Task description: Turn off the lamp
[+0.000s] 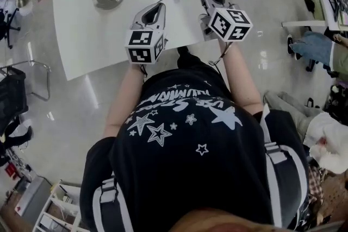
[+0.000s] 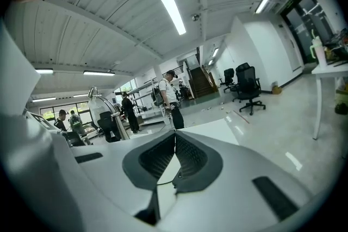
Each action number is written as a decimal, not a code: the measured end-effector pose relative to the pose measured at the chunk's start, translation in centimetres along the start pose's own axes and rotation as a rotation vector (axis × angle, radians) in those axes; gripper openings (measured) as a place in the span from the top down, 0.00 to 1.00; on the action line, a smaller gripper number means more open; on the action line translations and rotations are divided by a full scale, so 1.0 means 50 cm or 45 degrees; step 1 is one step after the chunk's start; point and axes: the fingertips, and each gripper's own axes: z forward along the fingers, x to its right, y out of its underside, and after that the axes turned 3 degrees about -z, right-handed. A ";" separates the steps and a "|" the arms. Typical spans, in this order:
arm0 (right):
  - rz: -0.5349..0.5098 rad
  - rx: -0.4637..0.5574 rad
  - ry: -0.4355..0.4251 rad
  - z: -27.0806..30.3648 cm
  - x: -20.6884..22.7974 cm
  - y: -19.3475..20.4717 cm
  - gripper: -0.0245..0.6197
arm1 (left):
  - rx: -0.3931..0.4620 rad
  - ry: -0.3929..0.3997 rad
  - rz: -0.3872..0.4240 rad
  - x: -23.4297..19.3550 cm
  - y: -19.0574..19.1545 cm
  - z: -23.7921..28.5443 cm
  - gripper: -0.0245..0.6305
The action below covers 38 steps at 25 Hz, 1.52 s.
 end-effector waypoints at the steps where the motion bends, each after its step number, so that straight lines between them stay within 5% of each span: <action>1: 0.001 -0.008 -0.009 0.007 0.010 -0.001 0.95 | -0.016 -0.001 0.002 0.004 0.005 0.015 0.94; 8: -0.005 -0.106 -0.112 0.054 0.056 0.022 0.95 | -0.118 -0.044 0.032 0.019 0.044 0.116 0.94; 11: -0.008 -0.161 -0.168 0.072 0.062 0.044 0.95 | -0.171 -0.052 0.040 0.026 0.069 0.152 0.74; 20: -0.003 -0.244 -0.257 0.109 0.107 0.077 0.95 | -0.305 -0.212 0.075 -0.001 0.143 0.229 0.66; 27: -0.043 -0.350 -0.401 0.127 0.094 0.124 0.95 | -0.365 -0.334 0.126 -0.031 0.175 0.280 0.66; 38: -0.093 -0.451 -0.505 0.170 0.088 0.158 0.95 | -0.416 -0.377 0.100 -0.060 0.194 0.298 0.66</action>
